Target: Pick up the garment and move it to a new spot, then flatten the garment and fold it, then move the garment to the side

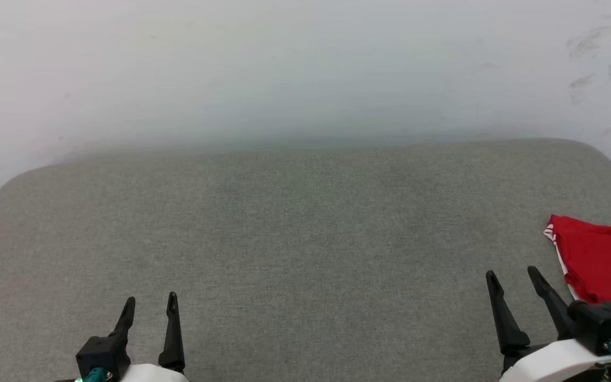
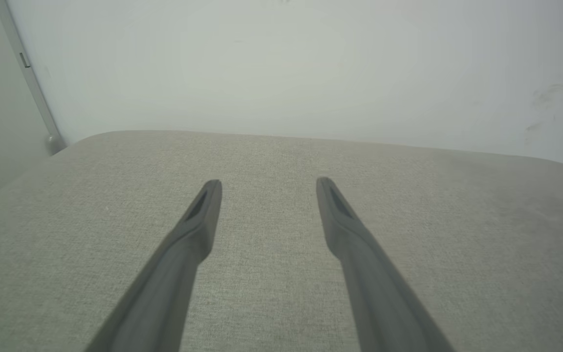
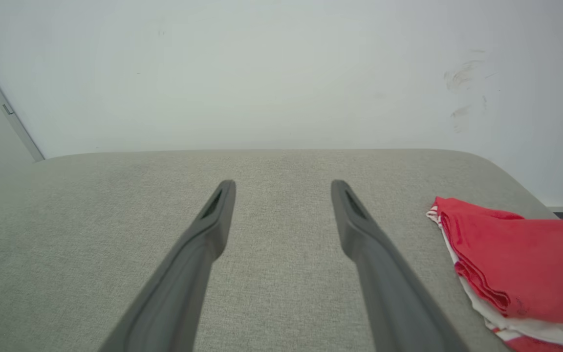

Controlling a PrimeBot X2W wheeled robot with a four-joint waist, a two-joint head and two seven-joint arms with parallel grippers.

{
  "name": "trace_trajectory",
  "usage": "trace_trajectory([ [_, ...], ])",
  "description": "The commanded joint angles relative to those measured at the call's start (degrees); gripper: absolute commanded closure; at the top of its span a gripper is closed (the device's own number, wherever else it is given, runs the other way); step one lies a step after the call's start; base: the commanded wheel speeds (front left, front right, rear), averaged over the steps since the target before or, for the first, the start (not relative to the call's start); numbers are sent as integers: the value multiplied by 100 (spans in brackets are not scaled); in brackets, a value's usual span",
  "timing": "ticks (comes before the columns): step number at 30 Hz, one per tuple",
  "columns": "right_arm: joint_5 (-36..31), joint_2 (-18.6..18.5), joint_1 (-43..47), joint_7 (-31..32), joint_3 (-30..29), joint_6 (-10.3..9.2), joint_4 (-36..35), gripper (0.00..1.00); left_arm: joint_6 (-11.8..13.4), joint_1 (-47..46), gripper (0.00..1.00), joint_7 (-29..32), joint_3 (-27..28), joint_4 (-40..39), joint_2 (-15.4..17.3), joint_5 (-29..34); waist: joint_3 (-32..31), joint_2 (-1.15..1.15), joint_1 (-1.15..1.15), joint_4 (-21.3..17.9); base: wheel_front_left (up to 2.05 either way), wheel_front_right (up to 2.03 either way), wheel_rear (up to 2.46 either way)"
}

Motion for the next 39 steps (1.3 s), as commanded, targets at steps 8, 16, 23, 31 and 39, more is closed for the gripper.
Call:
trace_trajectory([
  [8, -52, 64, 207, 99, -12, -7, -164, 0, -26, 36, 0, -37, -46, -43, -24, 121, -65, 0, 1, -26, 0, 0, 0],
  [16, -94, 76, 131, 79, 11, -7, -107, 0, -52, -40, 0, -33, -74, -31, -46, 132, -75, 0, 1, -27, 0, 0, 0],
  [23, -8, 58, 171, 103, 15, 0, 64, 100, -88, 77, 100, 26, -101, 105, -135, 40, -77, 0, 1, -26, 0, 0, 0],
  [31, 943, 58, 22, 156, -46, 0, 232, 100, -303, -32, 100, 248, 141, 148, -263, -716, -47, 0, 1, -7, 0, 0, 0],
  [39, 1792, 58, -119, 205, -104, -1, 393, 100, -511, -149, 100, 452, 363, 223, -381, -1393, -18, 0, 1, 13, 0, 0, 0],
])
